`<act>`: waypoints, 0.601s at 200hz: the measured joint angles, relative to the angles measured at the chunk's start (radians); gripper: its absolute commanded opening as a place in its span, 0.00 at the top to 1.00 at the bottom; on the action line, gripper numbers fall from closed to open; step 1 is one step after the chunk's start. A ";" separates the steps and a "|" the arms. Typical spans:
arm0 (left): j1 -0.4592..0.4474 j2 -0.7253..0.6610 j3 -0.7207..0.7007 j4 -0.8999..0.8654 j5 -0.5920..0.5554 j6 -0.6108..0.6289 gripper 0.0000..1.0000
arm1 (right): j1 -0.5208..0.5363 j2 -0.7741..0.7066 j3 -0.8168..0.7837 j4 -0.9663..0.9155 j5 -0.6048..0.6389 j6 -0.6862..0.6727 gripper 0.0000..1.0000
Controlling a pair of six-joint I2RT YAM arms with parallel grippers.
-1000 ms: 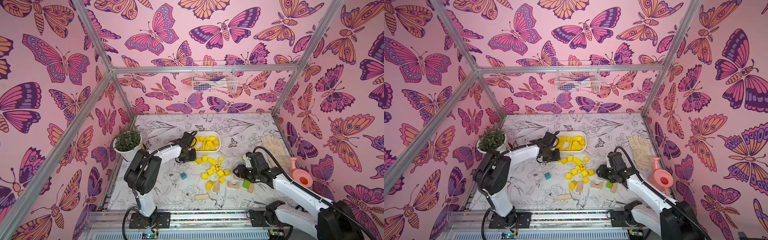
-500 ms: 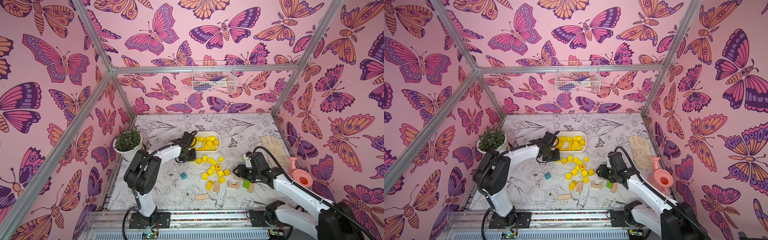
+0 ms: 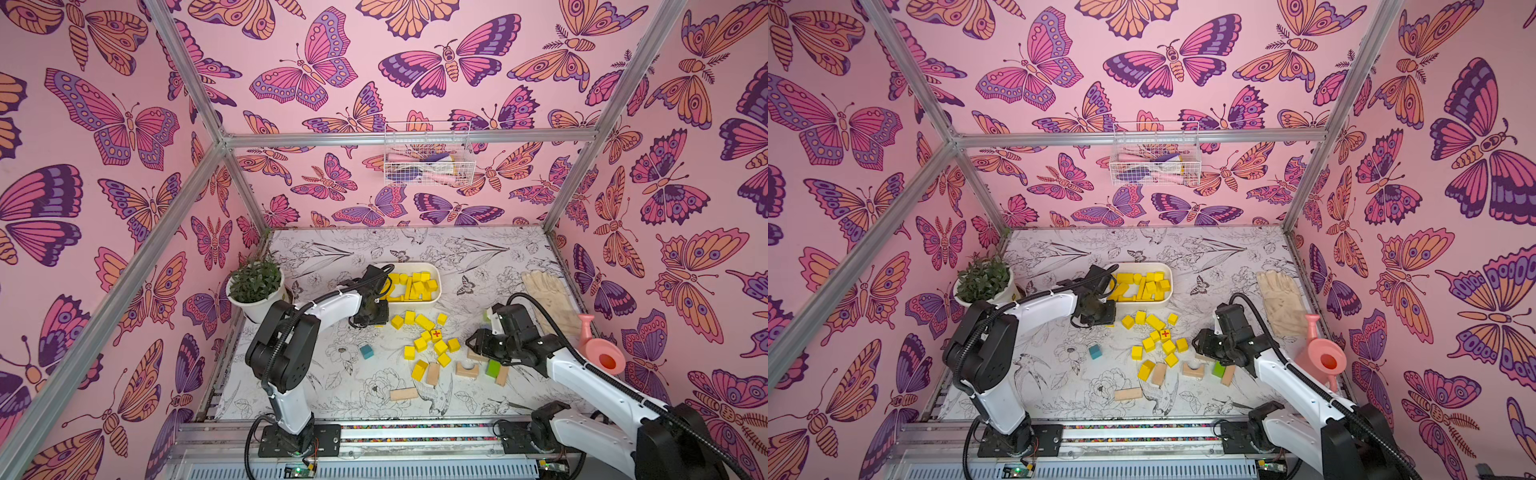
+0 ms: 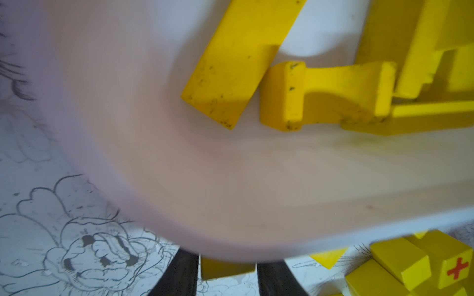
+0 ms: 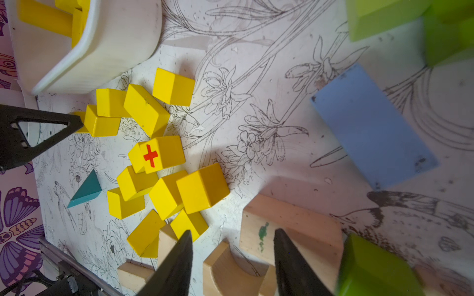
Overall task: Pick out the yellow building blocks
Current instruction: Pick up the building block from the center of the board.
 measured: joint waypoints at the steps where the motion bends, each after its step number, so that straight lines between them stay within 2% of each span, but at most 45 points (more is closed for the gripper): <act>1: 0.000 0.001 0.001 -0.002 -0.002 0.000 0.61 | 0.000 0.000 0.000 0.000 0.000 0.000 0.48; 43: 0.000 0.023 0.002 -0.044 -0.024 0.001 0.62 | -0.002 -0.012 0.000 0.000 0.000 0.000 0.48; 81: -0.004 0.024 0.002 -0.048 -0.031 0.002 0.73 | -0.006 -0.020 -0.001 0.000 0.000 0.000 0.48; 120: -0.010 0.000 -0.021 -0.028 -0.027 0.010 0.75 | -0.008 -0.023 -0.004 0.000 0.000 0.000 0.47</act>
